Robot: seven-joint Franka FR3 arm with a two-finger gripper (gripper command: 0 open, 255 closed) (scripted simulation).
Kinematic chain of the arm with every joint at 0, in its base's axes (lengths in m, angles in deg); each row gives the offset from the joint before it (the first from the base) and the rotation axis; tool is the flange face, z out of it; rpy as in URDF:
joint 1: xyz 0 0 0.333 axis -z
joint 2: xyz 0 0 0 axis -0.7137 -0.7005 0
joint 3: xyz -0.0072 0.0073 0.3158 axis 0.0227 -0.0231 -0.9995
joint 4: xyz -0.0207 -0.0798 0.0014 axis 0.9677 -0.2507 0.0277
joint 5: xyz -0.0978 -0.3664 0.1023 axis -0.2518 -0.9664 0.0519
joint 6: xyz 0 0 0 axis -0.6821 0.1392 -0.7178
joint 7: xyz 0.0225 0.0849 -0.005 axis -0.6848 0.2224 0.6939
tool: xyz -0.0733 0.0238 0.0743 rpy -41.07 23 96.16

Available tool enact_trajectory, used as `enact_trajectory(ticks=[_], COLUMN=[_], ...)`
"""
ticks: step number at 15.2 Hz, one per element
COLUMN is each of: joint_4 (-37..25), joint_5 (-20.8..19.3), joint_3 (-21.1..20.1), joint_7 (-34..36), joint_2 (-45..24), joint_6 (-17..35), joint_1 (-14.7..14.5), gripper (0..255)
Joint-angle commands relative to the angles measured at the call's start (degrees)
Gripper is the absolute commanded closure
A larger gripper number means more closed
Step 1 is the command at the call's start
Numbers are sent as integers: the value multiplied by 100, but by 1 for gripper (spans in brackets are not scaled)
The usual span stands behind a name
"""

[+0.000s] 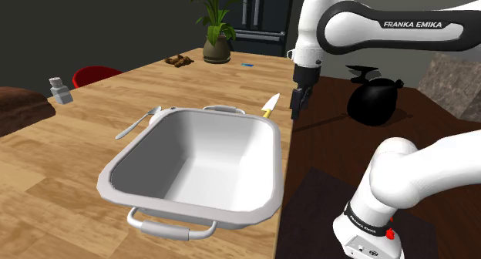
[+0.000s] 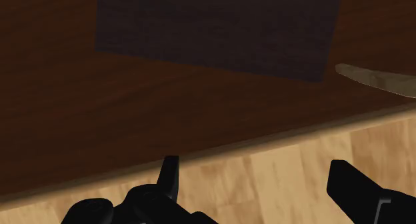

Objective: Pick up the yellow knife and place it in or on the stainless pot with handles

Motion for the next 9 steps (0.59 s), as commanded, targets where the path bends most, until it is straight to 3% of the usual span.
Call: enact_trajectory(ticks=[1,5,9], joint_4=[0,-147,-459], joint_5=[0,401,473], joint_3=[0,-806,-1566], joint_7=[0,2640,5245], joint_2=[0,-425,-885], joint_6=[0,848,1514], joint_1=[0,831,1801], gripper=[0,0,0])
